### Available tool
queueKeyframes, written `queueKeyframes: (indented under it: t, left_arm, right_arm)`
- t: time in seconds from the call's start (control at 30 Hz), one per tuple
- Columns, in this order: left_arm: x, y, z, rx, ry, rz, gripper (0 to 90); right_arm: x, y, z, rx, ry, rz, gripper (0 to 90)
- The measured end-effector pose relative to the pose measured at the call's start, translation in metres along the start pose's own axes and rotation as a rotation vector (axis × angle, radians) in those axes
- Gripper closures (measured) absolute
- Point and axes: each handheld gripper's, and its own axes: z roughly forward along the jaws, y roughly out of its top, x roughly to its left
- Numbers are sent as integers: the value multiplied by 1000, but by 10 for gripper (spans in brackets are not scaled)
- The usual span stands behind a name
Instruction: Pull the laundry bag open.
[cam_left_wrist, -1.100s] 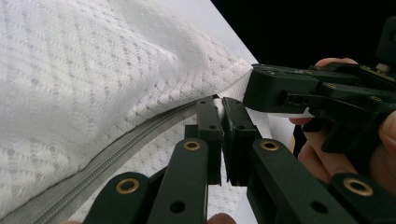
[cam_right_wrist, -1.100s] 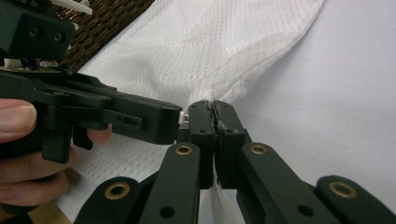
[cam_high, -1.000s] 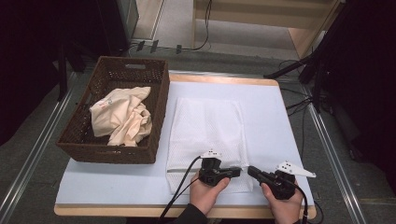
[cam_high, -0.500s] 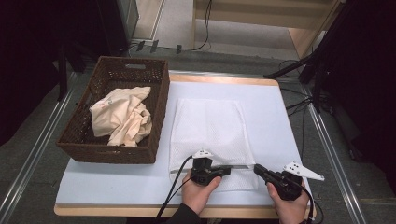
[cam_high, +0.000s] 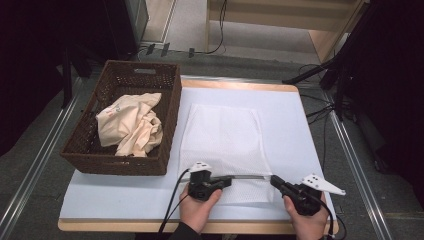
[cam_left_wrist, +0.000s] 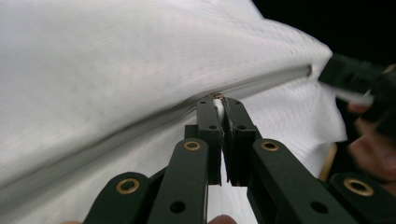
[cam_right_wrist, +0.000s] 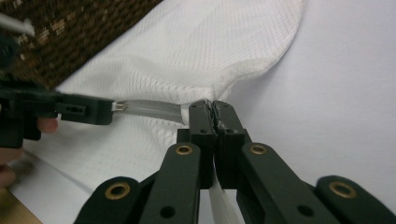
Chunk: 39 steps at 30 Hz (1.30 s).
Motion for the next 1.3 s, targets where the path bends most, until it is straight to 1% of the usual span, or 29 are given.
queueKeyframes:
  t: [0.03,0.07,0.1,0.13,0.23,0.3,0.33,0.37,0.43,0.47,0.5,0.53,0.57,0.67,0.7,0.73,0.77,0.8,0.83,0.87,0.9,0.93,0.97,1.0,1.03,1.07,1.23,1.27,1.3]
  left_arm:
    - [-1,-3,-1,13,14,27,870]
    - [-4,-5,-3,17,47,70,870]
    - [-2,-6,-7,13,49,73,870]
    - [1,-5,-9,11,39,58,869]
    - [4,-4,-13,10,30,48,870]
    - [5,-4,-17,15,36,60,869]
    - [5,-4,-17,15,36,60,869]
    - [5,-4,-20,20,37,54,870]
    - [4,-3,-22,17,32,47,870]
    - [2,-3,-24,12,36,55,870]
    - [-1,-4,-25,14,56,78,870]
    - [-2,-5,-26,19,63,92,870]
    - [-2,-5,-27,16,54,86,870]
    - [0,-5,-29,13,70,87,870]
    - [1,-5,-29,8,72,73,870]
    - [3,-6,-30,17,114,78,870]
    - [3,-6,-30,17,114,78,870]
    - [10,-7,-36,8,175,84,871]
    - [10,-7,-36,8,175,84,871]
    - [16,-8,-42,-19,148,38,871]
    - [21,-8,-47,-24,129,16,871]
    - [22,-9,-53,-26,137,38,870]
    - [22,-9,-55,-22,146,51,870]
    - [22,-9,-56,-27,155,62,870]
    - [22,-9,-56,-27,155,62,871]
    - [23,-9,-57,-27,165,63,870]
    - [22,-12,-59,-18,182,92,870]
    - [20,-13,-60,-29,245,113,870]
    - [26,-12,-68,-48,256,93,870]
  right_arm:
    - [-2,-1,0,10,17,2,882]
    - [-1,-3,0,20,14,-7,882]
    - [3,-5,4,30,16,-26,882]
    - [4,-5,4,31,28,-23,882]
    - [7,-5,6,43,42,-35,882]
    - [7,-6,8,51,46,-37,882]
    - [7,-6,9,56,50,-28,882]
    - [6,-7,9,58,43,-31,882]
    - [5,-7,9,56,49,-31,881]
    - [6,-7,9,58,50,-34,882]
    - [8,-7,9,56,45,-56,882]
    - [10,-7,9,57,45,-67,882]
    - [10,-6,8,56,49,-59,882]
    - [11,-7,10,61,61,-58,882]
    - [11,-7,10,61,61,-58,882]
    - [13,-8,10,61,68,-74,882]
    - [14,-8,10,58,43,-74,883]
    - [11,-8,9,52,42,-63,883]
    - [11,-8,9,52,42,-63,883]
    - [7,-8,7,40,25,-51,883]
    - [3,-7,4,40,27,-39,882]
    - [-3,-8,2,41,25,-33,882]
    - [-3,-9,2,46,33,-25,883]
    - [-2,-9,3,50,35,-31,882]
    - [-2,-9,3,50,35,-31,882]
    - [2,-7,4,47,37,-53,882]
    - [4,-7,4,52,42,-54,882]
    - [2,-7,3,44,19,-59,883]
    - [-1,-6,1,38,18,-41,882]
